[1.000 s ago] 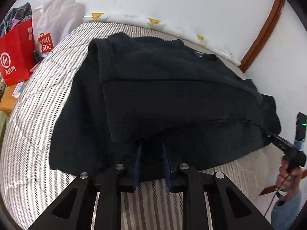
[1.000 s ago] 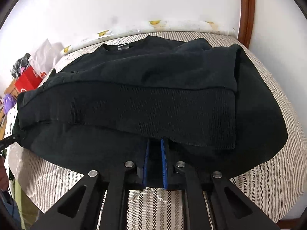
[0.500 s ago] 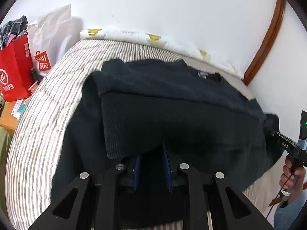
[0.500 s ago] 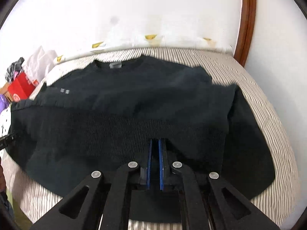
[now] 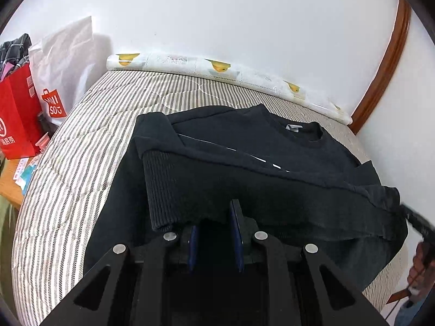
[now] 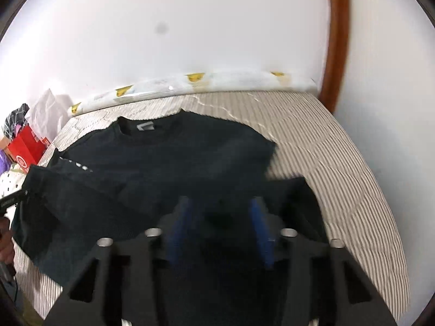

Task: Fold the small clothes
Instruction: 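Grasp the sweatshirt hem with the left tool while the right tool grasps beside it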

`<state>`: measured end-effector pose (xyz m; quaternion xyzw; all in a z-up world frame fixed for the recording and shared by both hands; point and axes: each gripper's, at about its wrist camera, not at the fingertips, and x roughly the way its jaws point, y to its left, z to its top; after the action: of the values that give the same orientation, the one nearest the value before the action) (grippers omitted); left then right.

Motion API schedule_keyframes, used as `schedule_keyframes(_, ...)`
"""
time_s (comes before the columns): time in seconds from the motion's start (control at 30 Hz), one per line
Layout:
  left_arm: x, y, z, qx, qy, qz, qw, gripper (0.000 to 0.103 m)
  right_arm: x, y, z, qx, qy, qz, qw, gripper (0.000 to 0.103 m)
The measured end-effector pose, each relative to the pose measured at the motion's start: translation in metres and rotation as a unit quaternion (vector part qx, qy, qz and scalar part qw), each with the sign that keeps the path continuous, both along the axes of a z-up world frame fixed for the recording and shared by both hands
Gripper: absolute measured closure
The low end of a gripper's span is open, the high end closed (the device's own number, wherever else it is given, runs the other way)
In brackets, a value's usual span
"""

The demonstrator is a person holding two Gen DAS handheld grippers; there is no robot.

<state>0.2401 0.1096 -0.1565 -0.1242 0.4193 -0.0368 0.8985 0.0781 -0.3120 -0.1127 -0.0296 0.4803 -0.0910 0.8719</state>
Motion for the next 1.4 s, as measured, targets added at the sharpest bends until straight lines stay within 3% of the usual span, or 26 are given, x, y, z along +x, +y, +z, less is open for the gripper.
schedule_keyframes(0.17, -0.006, 0.002, -0.003, -0.015, 0.002, 0.0, 0.9999, 0.083, -0.027, -0.017, -0.02, 0.042, 0.036, -0.017, 0.998, 0.046)
schedule_keyframes(0.3, -0.013, 0.001, -0.003, -0.008, 0.003, -0.008, 0.9999, 0.084, -0.025, -0.019, -0.028, 0.08, 0.024, -0.012, 0.996, 0.05)
schedule_keyframes(0.33, -0.015, 0.001, -0.002, -0.004, 0.002, -0.01, 0.9999, 0.084, -0.021, -0.017, -0.028, 0.091, 0.022, -0.007, 0.996, 0.055)
schedule_keyframes(0.4, -0.016, 0.003, -0.001, -0.004, -0.001, -0.007, 1.0, 0.084, -0.01, -0.01, -0.026, 0.091, 0.015, 0.011, 0.996, 0.092)
schedule_keyframes(0.6, 0.007, 0.013, 0.004, -0.037, -0.004, 0.0, 0.9993, 0.083, 0.044, -0.019, -0.007, 0.149, -0.037, 0.012, 0.988, 0.093)
schedule_keyframes(0.77, 0.031, 0.009, 0.014, -0.023, -0.017, -0.004, 0.9996, 0.083, 0.102, -0.035, -0.01, 0.195, -0.041, -0.015, 0.98, 0.094)
schedule_keyframes(0.83, 0.045, 0.007, 0.02, -0.018, -0.026, -0.007, 0.9995, 0.083, 0.124, -0.04, -0.02, 0.21, -0.03, -0.027, 0.977, 0.093)
schedule_keyframes(0.93, 0.061, 0.009, 0.026, -0.018, -0.028, -0.002, 0.9994, 0.082, 0.141, -0.048, -0.03, 0.218, -0.021, -0.042, 0.975, 0.081)
schedule_keyframes(1.0, 0.064, 0.012, 0.033, -0.027, -0.039, 0.005, 0.9989, 0.082, 0.144, -0.055, -0.033, 0.237, -0.018, -0.046, 0.97, 0.068)
schedule_keyframes(1.17, 0.058, 0.015, 0.048, -0.028, -0.079, 0.01, 0.9964, 0.072, 0.131, -0.052, -0.015, 0.215, -0.061, -0.019, 0.975, 0.047)
schedule_keyframes(1.27, 0.054, 0.014, 0.052, -0.013, -0.079, 0.016, 0.9967, 0.072, 0.125, -0.043, -0.003, 0.193, -0.067, 0.006, 0.979, 0.045)
schedule_keyframes(1.4, 0.043, 0.019, 0.043, 0.007, -0.053, 0.018, 0.9984, 0.07, 0.116, -0.035, -0.005, 0.149, -0.035, 0.018, 0.988, 0.045)
